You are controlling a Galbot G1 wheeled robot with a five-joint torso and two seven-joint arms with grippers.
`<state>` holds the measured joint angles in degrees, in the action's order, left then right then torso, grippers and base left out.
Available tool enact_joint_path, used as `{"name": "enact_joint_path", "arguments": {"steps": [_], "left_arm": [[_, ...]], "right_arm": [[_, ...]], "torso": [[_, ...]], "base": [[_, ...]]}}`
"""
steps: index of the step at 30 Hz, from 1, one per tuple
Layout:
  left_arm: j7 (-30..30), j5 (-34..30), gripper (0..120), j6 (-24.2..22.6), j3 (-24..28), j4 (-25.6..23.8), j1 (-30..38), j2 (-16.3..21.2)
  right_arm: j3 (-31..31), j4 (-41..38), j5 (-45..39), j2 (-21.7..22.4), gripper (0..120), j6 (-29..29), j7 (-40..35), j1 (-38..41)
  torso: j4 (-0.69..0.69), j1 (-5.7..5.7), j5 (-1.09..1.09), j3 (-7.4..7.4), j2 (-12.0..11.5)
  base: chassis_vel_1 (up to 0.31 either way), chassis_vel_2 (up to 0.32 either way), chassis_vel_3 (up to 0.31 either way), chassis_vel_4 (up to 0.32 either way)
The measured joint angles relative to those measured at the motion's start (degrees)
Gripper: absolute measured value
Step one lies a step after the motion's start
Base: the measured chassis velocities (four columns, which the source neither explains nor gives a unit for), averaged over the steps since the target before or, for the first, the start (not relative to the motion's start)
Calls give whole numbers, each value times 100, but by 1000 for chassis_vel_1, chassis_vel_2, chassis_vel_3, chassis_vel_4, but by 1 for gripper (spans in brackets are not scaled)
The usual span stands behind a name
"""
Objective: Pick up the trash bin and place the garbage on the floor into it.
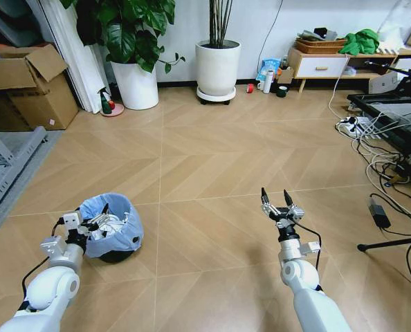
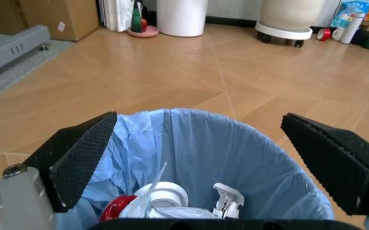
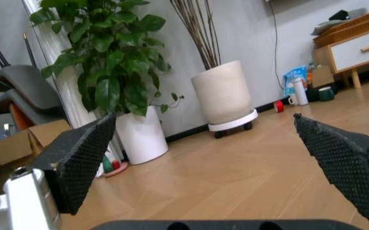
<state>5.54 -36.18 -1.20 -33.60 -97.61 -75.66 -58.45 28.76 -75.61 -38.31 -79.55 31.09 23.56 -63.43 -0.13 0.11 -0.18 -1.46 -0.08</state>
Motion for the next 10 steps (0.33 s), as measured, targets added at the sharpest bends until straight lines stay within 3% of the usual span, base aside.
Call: {"name": "enact_joint_path", "arguments": {"steps": [10], "left_arm": [[2,-1,100,-1,0,0,0,0]], "right_arm": [[3,-3,2,1,100,-3,0,-2]], "torso": [[0,0,0,0,0]], "base": [[0,0,0,0]]}}
